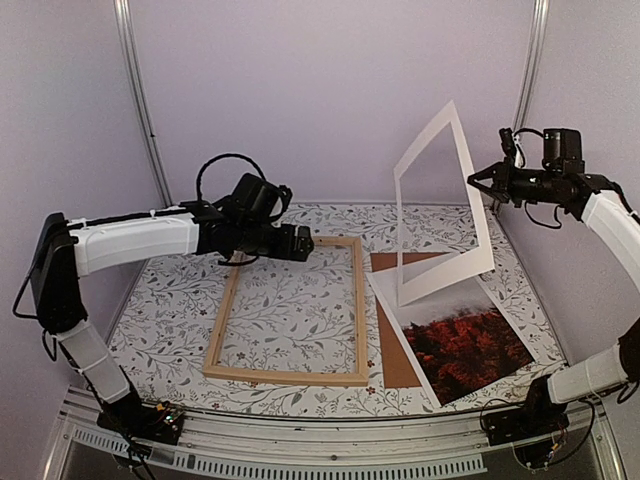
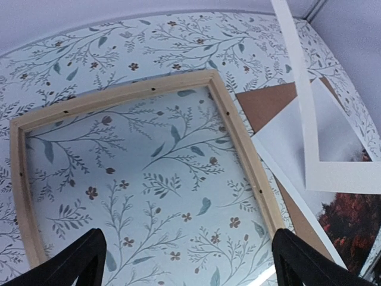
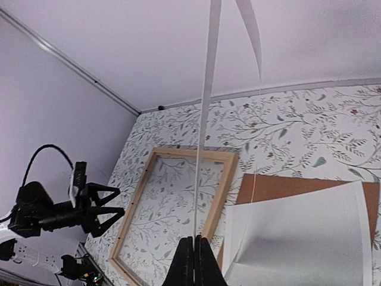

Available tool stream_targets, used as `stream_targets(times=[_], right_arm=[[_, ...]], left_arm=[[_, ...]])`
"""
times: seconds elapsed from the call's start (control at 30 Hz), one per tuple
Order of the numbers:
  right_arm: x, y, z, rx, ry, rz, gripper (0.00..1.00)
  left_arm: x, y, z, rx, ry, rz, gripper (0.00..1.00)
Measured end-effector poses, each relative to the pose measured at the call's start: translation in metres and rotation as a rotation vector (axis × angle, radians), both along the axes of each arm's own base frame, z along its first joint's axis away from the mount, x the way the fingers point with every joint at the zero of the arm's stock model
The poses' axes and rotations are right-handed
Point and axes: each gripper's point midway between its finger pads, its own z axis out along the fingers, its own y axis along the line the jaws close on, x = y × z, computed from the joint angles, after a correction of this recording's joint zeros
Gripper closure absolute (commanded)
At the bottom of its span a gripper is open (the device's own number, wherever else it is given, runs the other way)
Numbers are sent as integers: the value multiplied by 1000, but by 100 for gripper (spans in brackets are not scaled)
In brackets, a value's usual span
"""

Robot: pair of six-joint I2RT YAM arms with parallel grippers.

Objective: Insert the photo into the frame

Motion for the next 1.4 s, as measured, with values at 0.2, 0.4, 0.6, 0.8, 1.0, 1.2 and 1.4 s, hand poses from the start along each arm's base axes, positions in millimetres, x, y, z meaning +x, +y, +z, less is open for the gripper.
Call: stream_targets(times=[0.2, 0.4, 0.6, 0.8, 1.0, 1.2, 1.4], right_arm=[[-24, 85, 52, 76, -64, 216, 100], [-45, 173, 74, 170, -50, 413, 100], [-64, 238, 68, 260, 22, 562, 100], [-42, 249, 5, 267, 158, 503, 100], [-22, 253, -109, 210, 371, 406, 100], [-17, 236, -171, 186, 484, 296, 100], [-19, 223, -199, 185, 528, 221, 100]], left_arm=[[12, 71, 0, 6, 6, 139, 0], [19, 143, 20, -4, -34, 304, 0], [14, 212, 43, -31, -98, 476, 0], [2, 246, 55, -25, -139, 567, 0], [3, 246, 48, -12, -123, 568, 0], [4, 242, 33, 5, -83, 549, 0], [4, 236, 25, 18, -67, 531, 0]])
